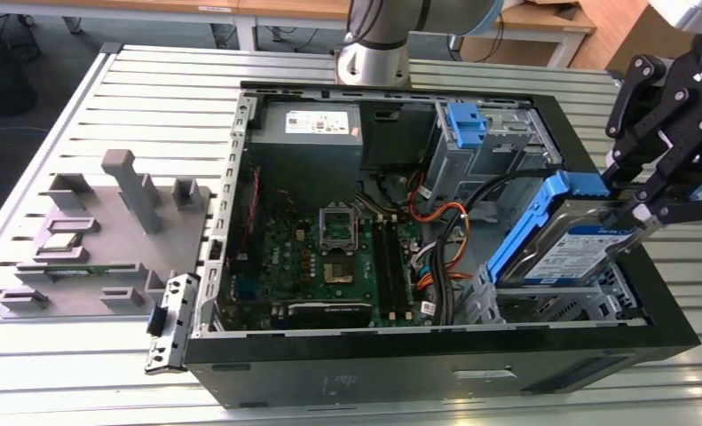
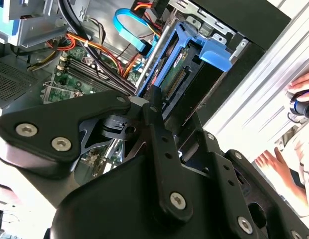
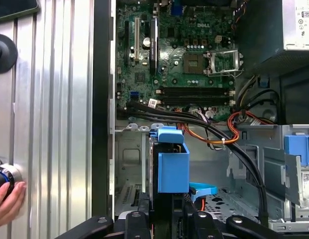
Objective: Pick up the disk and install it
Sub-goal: 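Pick up the disk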
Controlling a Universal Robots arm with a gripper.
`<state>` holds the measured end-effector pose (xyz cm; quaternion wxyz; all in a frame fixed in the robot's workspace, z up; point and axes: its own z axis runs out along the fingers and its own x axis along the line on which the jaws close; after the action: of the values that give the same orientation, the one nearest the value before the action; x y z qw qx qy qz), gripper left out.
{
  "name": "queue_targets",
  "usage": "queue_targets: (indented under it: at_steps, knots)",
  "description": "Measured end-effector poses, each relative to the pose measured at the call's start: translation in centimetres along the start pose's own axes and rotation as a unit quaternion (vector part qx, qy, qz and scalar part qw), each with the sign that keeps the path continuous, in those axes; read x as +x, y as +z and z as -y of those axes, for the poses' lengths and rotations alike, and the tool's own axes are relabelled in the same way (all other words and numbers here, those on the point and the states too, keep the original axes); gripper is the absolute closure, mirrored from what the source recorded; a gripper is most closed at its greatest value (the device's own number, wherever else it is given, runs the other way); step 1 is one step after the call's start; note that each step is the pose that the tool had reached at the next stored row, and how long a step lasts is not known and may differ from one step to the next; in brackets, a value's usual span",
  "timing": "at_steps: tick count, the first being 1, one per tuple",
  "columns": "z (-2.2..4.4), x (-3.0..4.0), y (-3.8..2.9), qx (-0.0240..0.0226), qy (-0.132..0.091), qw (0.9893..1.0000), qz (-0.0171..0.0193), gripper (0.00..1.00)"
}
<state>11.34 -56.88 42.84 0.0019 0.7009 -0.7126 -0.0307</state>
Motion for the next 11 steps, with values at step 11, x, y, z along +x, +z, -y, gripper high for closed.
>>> queue_targets:
  at_steps: [11]
  knots:
    - [0.08,0.15,1.79,-0.0001,-0.001,1.0,-0.0001,0.65]
